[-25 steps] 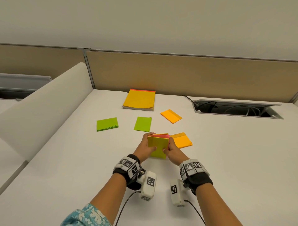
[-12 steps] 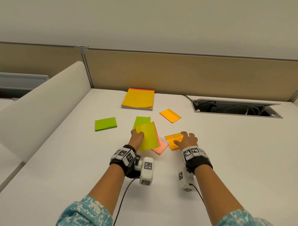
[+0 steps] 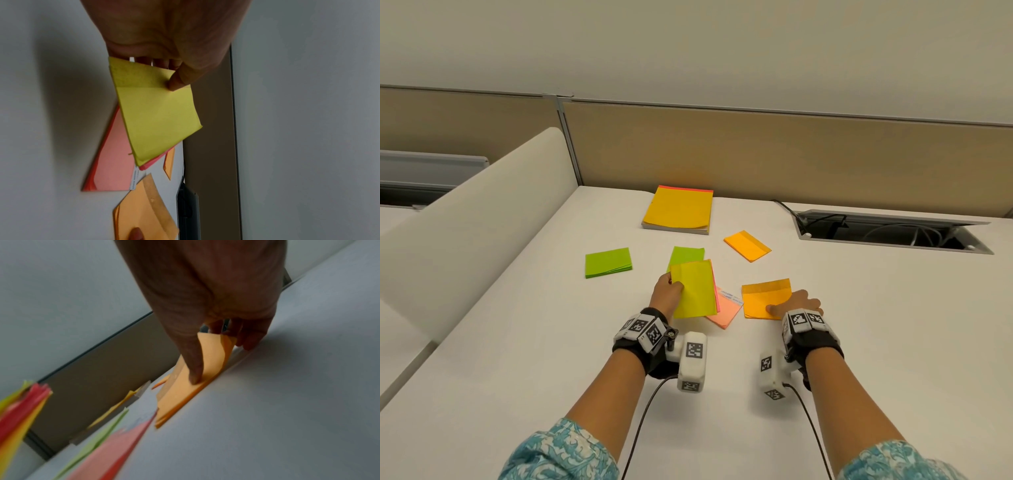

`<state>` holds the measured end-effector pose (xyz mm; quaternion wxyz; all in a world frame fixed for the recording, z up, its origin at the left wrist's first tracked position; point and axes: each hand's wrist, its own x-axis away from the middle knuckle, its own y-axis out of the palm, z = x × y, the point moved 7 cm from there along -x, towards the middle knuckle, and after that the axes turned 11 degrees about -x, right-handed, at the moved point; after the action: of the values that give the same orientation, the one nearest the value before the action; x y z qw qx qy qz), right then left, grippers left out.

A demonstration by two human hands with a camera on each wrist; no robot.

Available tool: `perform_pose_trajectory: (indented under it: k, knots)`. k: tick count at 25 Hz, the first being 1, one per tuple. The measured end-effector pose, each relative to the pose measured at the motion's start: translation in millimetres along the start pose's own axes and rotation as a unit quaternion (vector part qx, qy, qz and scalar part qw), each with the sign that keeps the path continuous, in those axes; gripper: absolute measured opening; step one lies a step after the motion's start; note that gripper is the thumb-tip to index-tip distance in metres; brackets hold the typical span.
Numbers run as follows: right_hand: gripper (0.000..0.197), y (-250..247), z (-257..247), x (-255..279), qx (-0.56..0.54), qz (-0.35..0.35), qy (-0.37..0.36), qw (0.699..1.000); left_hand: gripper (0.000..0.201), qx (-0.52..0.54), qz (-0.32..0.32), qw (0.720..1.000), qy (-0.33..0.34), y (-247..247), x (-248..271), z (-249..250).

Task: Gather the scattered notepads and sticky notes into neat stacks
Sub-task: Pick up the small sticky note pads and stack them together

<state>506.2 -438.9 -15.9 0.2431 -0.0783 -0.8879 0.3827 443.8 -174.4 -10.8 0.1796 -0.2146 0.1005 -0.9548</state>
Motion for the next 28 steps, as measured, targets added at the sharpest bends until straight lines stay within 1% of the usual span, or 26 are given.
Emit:
perform_pose_trajectory:
  k: [1, 2, 3, 4, 5, 6, 7, 8, 9, 10, 11, 12, 14, 15, 16, 17, 19, 20, 21, 22, 23, 24, 25, 26, 28]
  knots:
    - [0.057, -3, -3, 0, -0.069, 0.005, -0.009, 0.998, 0.031, 0.002, 0.002, 1.000, 0.001, -1, 1, 1]
    - [0.046, -8, -8, 1, -0.149, 0.013, -0.027, 0.988, 0.030, 0.002, 0.004, 1.000, 0.003, -1, 2, 2]
    - [0.039, -16, -15, 5, -0.217, 0.020, -0.052, 0.975, 0.037, -0.003, 0.003, 1.000, 0.002, -2, 2, 1]
    - [0.037, -25, -26, 11, -0.262, 0.018, -0.087, 0.961, 0.042, -0.006, -0.002, 1.000, -0.004, -1, 3, 2]
    - [0.037, -31, -40, 19, -0.275, 0.001, -0.139, 0.951, 0.045, -0.010, -0.006, 1.000, -0.008, 0, 3, 2]
    - [0.038, -34, -55, 29, -0.265, -0.032, -0.199, 0.943, 0.046, -0.013, -0.010, 1.000, -0.008, 1, 3, 2]
    - [0.040, -32, -70, 39, -0.238, -0.080, -0.253, 0.934, 0.046, -0.013, -0.016, 1.000, -0.005, 3, 5, 3]
    - [0.042, -25, -79, 49, -0.197, -0.135, -0.290, 0.927, 0.045, -0.014, -0.023, 1.000, -0.003, 6, 6, 4]
    - [0.045, -15, -85, 60, -0.150, -0.185, -0.307, 0.921, 0.045, -0.016, -0.032, 0.999, 0.000, 9, 7, 5]
    - [0.046, -6, -88, 69, -0.102, -0.219, -0.315, 0.918, 0.045, -0.022, -0.045, 0.999, 0.000, 14, 10, 7]
    - [0.047, 3, -89, 75, -0.064, -0.232, -0.316, 0.918, 0.045, -0.028, -0.062, 0.998, 0.003, 19, 14, 9]
    - [0.047, 9, -90, 79, -0.042, -0.228, -0.320, 0.919, 0.043, -0.028, -0.074, 0.997, 0.007, 24, 20, 12]
    - [0.047, 17, -92, 85, -0.028, -0.197, -0.327, 0.924, 0.032, -0.010, -0.079, 0.997, 0.004, 28, 29, 15]
    - [0.046, 19, -92, 86, -0.031, -0.180, -0.327, 0.927, 0.025, 0.009, -0.081, 0.997, -0.004, 30, 32, 14]
    - [0.046, 22, -91, 85, -0.044, -0.166, -0.324, 0.930, 0.025, 0.019, -0.083, 0.996, -0.012, 31, 35, 14]
    - [0.045, 25, -90, 84, -0.059, -0.155, -0.325, 0.931, 0.029, 0.024, -0.088, 0.996, -0.017, 33, 38, 14]
    - [0.045, 25, -89, 85, -0.091, -0.122, -0.348, 0.925, 0.040, 0.006, -0.099, 0.995, 0.002, 40, 37, 12]
    - [0.048, 22, -86, 85, -0.120, -0.100, -0.353, 0.922, 0.042, -0.008, -0.092, 0.996, 0.018, 40, 37, 13]
    - [0.053, 19, -80, 82, -0.161, -0.085, -0.342, 0.922, 0.043, -0.012, -0.080, 0.996, 0.030, 39, 36, 14]
    - [0.059, 19, -72, 78, -0.213, -0.093, -0.312, 0.921, 0.044, -0.005, -0.072, 0.997, 0.038, 38, 36, 14]
    - [0.061, 23, -63, 74, -0.272, -0.129, -0.267, 0.915, 0.044, 0.012, -0.077, 0.996, 0.051, 38, 36, 16]
    - [0.056, 31, -55, 73, -0.319, -0.184, -0.223, 0.902, 0.043, 0.026, -0.088, 0.994, 0.067, 38, 38, 18]
    - [0.047, 40, -49, 74, -0.338, -0.239, -0.198, 0.888, 0.041, 0.030, -0.099, 0.991, 0.081, 39, 40, 21]
    - [0.039, 44, -45, 77, -0.323, -0.270, -0.208, 0.883, 0.039, 0.030, -0.107, 0.989, 0.094, 40, 44, 23]
    - [0.034, 43, -43, 78, -0.285, -0.270, -0.249, 0.885, 0.034, 0.022, -0.111, 0.987, 0.115, 41, 46, 25]
